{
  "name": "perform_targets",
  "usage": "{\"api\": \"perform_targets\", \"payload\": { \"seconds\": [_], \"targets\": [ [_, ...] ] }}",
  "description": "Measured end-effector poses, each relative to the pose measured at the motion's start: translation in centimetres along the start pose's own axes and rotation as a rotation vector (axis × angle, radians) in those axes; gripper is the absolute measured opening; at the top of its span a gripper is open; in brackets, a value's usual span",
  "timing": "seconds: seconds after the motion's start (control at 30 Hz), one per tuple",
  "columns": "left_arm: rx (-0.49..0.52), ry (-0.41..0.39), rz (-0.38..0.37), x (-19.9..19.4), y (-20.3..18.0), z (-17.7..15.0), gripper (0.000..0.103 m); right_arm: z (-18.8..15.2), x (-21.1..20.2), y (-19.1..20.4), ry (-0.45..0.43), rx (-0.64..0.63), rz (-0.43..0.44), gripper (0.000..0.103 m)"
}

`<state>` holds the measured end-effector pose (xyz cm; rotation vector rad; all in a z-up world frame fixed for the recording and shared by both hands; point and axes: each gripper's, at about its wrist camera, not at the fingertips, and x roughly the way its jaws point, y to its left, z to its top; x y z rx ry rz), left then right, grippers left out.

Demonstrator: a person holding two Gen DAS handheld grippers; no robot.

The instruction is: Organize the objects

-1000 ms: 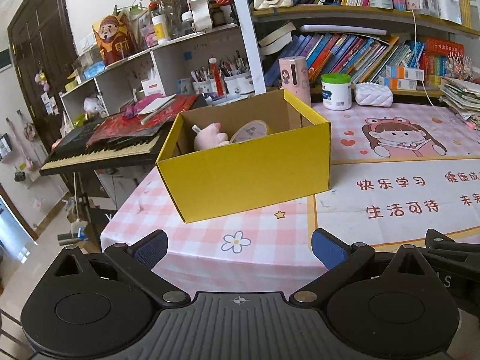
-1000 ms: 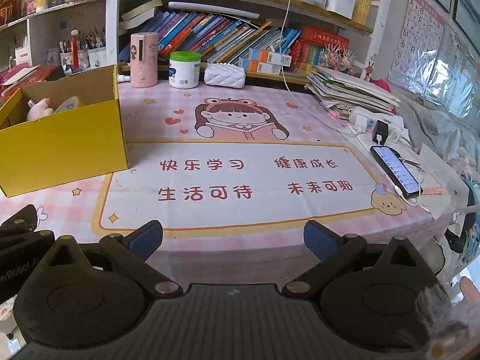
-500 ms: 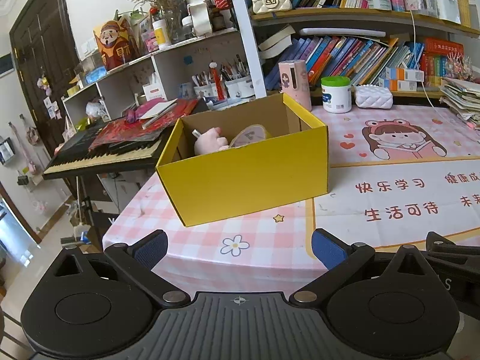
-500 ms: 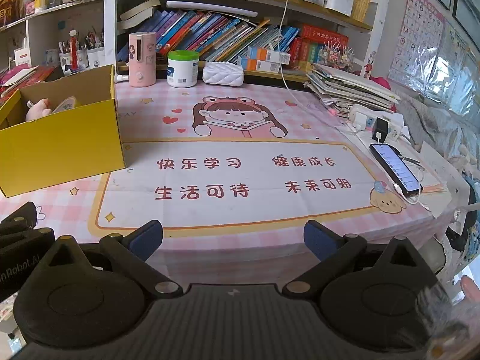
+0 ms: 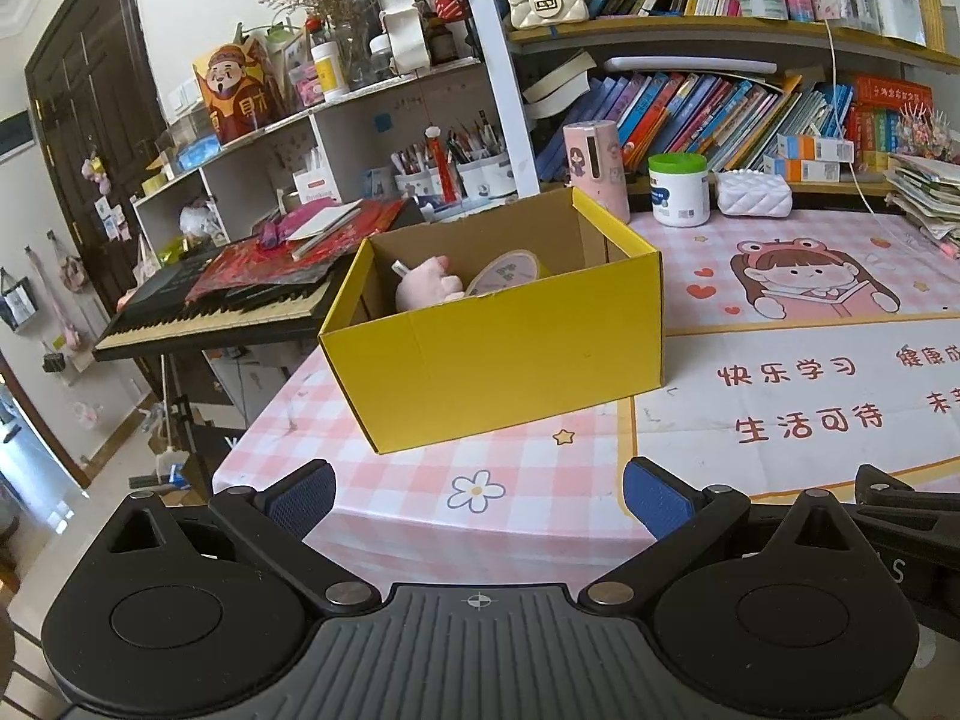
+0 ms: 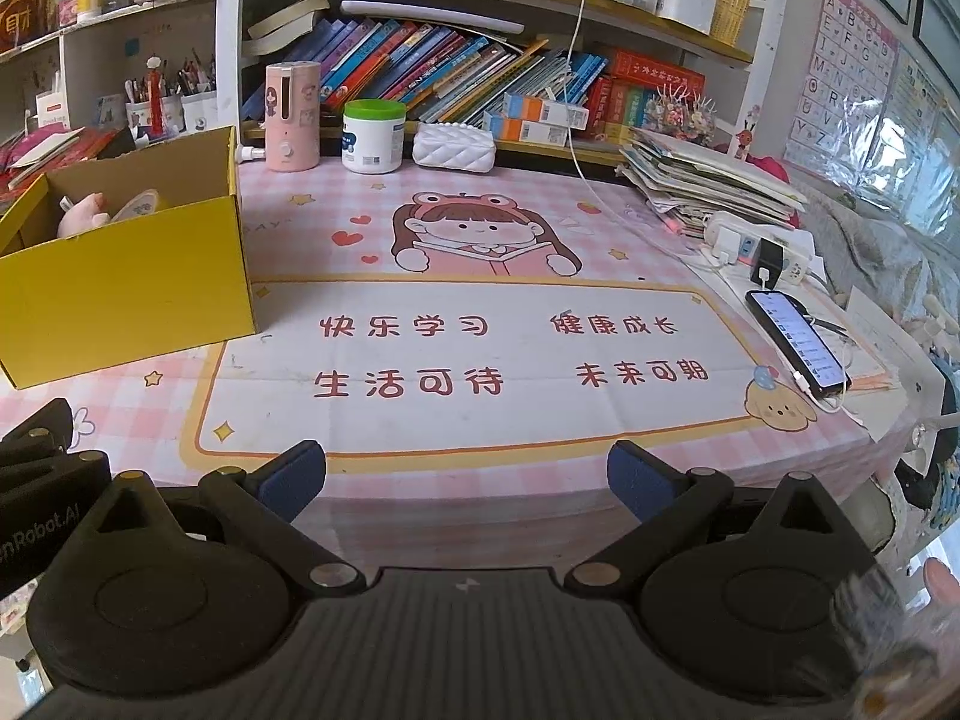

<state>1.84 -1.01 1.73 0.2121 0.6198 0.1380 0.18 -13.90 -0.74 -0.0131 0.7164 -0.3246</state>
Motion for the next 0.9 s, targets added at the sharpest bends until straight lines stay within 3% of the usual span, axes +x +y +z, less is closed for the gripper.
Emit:
{"api": "perform_targets", "payload": {
  "seconds": [0.9],
  "targets": [
    [0.002,0.006,-0.013,-0.15,-0.31,-0.34,0.103,-0.38,0.33,-0.46,0.008,0.005,-0.002,0.102]
  ]
}}
